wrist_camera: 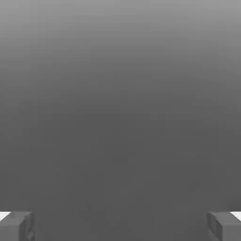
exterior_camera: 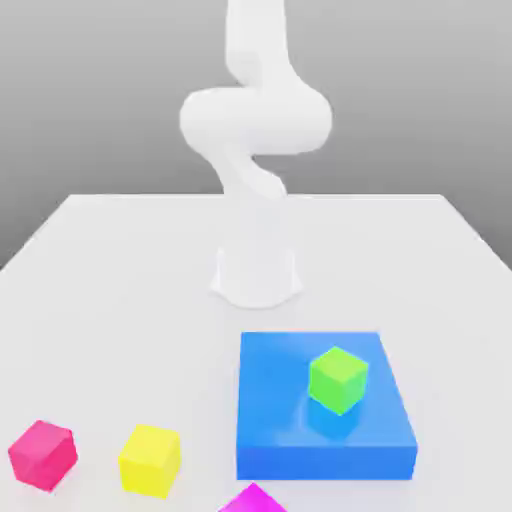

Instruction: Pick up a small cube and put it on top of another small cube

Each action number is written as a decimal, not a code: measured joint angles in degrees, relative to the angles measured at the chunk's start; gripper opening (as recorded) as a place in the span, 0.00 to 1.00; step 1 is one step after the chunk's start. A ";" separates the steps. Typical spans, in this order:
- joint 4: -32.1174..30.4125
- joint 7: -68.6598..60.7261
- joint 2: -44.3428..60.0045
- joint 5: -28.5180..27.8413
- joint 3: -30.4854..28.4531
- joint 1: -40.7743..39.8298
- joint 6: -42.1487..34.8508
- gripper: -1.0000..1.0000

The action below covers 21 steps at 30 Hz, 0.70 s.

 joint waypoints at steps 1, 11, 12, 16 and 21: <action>-0.14 -0.72 2.25 0.48 -1.05 0.06 0.71 0.50; -1.39 -8.17 23.10 6.03 -10.53 0.05 7.27 0.50; -1.51 -9.01 25.19 6.72 -11.32 -0.12 7.90 0.50; -1.99 -12.41 33.57 9.53 -13.97 -1.26 10.44 0.50; -2.60 -16.19 43.95 12.42 -15.58 -5.02 13.66 0.50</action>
